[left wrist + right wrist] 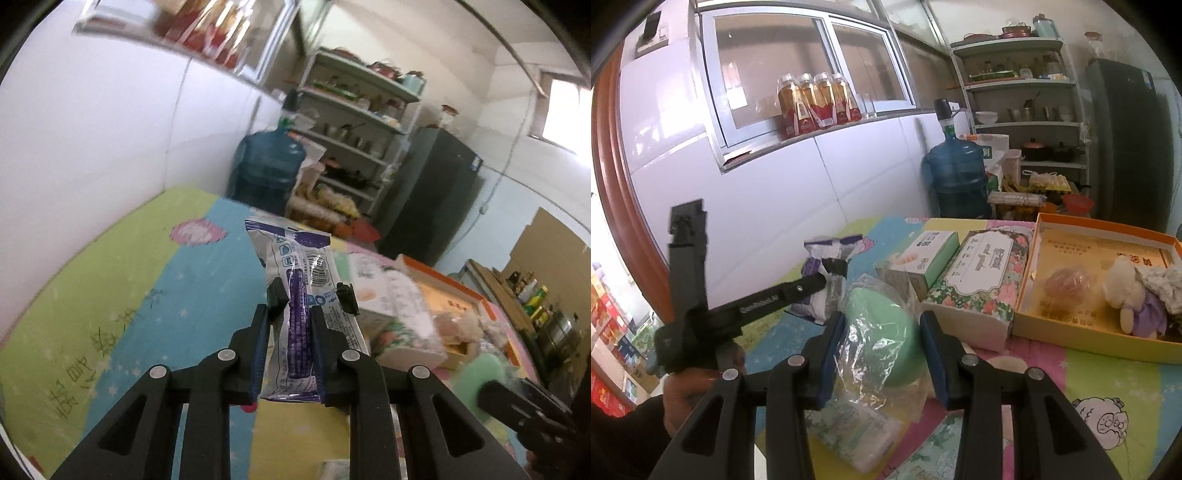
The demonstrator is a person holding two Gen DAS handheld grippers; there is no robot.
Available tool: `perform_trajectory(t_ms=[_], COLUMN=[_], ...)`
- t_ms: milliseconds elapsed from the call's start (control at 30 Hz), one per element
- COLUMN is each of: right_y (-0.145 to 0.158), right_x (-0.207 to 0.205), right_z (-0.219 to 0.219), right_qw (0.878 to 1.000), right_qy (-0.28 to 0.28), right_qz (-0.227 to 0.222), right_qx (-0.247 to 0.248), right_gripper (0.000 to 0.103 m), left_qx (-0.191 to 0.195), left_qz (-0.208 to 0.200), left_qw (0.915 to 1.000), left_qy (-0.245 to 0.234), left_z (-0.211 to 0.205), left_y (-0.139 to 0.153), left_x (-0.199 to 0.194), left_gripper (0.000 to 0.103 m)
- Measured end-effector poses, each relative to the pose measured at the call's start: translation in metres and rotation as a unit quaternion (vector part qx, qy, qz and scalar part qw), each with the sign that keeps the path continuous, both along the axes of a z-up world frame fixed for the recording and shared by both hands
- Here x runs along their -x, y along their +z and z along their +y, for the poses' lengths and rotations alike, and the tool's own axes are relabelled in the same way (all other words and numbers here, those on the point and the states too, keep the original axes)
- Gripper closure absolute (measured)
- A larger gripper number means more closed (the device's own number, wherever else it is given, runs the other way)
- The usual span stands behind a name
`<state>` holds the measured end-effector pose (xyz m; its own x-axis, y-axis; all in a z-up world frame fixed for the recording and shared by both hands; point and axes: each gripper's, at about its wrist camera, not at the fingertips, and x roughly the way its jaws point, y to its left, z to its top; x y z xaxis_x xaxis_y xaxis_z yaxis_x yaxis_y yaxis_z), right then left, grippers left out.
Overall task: Organize soft objects
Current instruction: 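Lift the snack bag and green ball and carry both over the orange box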
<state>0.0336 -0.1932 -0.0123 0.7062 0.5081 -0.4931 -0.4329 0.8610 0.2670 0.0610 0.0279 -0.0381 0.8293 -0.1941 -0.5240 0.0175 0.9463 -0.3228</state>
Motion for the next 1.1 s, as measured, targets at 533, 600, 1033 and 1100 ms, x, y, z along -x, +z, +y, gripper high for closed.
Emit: perform_trajectory(t_ms=[533, 600, 1033, 1100], right_y=[0.016, 0.018, 0.025, 0.026], right_x=[0.013, 0.014, 0.009, 0.004], right_z=[-0.05, -0.06, -0.114, -0.123], right_qw=[0.998, 0.997, 0.99, 0.989], right_qy=[-0.064, -0.076, -0.133, -0.142], right_qz=[-0.022, -0.025, -0.044, -0.047], right_qx=[-0.01, -0.013, -0.011, -0.01], right_gripper=[0.061, 0.061, 0.061, 0.061], left_qx=[-0.024, -0.027, -0.044, -0.048], left_qz=[-0.026, -0.025, -0.03, -0.031], left_qw=[0.9938, 0.9925, 0.9844, 0.9834], left_qy=[-0.106, -0.117, -0.168, -0.172], left_z=[-0.076, -0.087, -0.16, -0.17], left_y=[0.04, 0.043, 0.055, 0.057], left_x=[0.005, 0.002, -0.017, -0.022], left_gripper=[0.081, 0.081, 0.081, 0.081])
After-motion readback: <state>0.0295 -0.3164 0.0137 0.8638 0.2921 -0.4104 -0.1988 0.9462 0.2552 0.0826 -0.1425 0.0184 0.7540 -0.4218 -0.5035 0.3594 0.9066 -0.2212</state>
